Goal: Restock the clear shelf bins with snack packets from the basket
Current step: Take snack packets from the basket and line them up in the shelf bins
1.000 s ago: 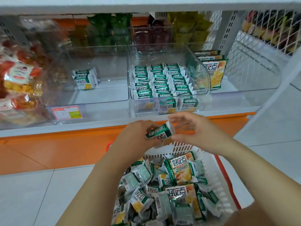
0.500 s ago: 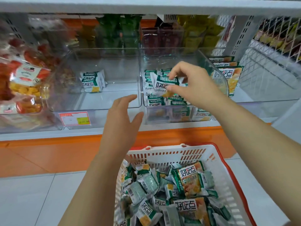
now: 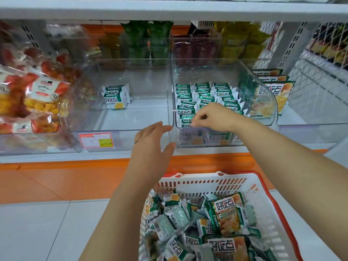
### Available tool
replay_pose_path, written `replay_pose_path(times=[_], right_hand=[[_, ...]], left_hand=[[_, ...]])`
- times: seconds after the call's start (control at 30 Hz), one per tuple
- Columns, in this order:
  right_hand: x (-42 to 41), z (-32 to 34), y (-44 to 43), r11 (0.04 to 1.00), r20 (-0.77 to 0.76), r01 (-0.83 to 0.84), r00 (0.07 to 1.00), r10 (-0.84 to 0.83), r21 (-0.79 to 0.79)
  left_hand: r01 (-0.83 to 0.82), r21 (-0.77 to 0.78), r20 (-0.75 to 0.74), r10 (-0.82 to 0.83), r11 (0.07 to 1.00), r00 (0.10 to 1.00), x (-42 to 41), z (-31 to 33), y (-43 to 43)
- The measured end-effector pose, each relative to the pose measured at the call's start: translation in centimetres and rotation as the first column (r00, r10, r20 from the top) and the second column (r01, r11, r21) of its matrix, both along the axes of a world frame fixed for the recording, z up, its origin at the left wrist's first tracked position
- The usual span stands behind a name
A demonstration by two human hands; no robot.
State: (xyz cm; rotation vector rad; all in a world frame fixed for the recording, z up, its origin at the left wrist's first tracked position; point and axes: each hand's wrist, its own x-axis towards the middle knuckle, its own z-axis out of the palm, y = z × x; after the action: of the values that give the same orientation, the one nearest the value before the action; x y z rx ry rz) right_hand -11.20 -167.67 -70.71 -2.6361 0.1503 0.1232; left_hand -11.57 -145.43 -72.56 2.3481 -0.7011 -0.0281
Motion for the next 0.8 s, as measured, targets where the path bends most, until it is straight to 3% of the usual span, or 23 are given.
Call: replay_pose_path(times=[0.1,0.2,0.3,0.4,0.5,0.6,0.7,0.8], right_hand=[[-0.3,-0.7,0.1,0.992,-0.100,0.011,0.995,-0.024,-0.122],[-1.4,-0.5,0.7,0.986,-0.005,0.036,0.999,-0.038,-0.163],[-3.4,-0.4,0.7,0.996,0.256,0.062,0.966,-0.043,-0.068],[-6.6,-1.4,0.7,0.995,0.580,0.095,0.813,-0.056,-0.037],[-11.1,-4.2,0.7,0.992,0.689,0.121,0.715,-0.116,0.041],[-14.7,-8.8,-0.2,0.978,0.520,0.195,0.829,-0.208,0.081],[-16.9,-13.2,-2.1,0.948,0.061,0.304,0.949,-0.310,0.096],[-19.1,-16.4,-2.7,0.943,-0.422,0.334,0.855,-0.300,0.006]], left_hand=[[0.005,-0.006,0.000,-0.005,1.000,1.000,0.0,0.0,0.0],[0.002,-0.015,0.006,-0.002,1.000,1.000,-0.1,0.0,0.0],[-0.016,-0.085,0.048,0.020,0.996,0.999,-0.4,-0.1,-0.3],[-0.011,-0.171,0.084,0.026,0.985,0.996,-1.6,-0.2,-0.9],[0.086,-0.137,0.108,-0.071,0.987,0.992,-3.6,-1.4,-2.2],[0.180,0.007,0.077,-0.180,0.984,0.981,-5.7,-4.2,-3.9],[0.218,0.157,-0.010,-0.219,0.963,0.976,-7.8,-7.8,-5.0],[0.264,0.341,-0.185,-0.211,0.902,0.960,-8.9,-11.4,-5.1]])
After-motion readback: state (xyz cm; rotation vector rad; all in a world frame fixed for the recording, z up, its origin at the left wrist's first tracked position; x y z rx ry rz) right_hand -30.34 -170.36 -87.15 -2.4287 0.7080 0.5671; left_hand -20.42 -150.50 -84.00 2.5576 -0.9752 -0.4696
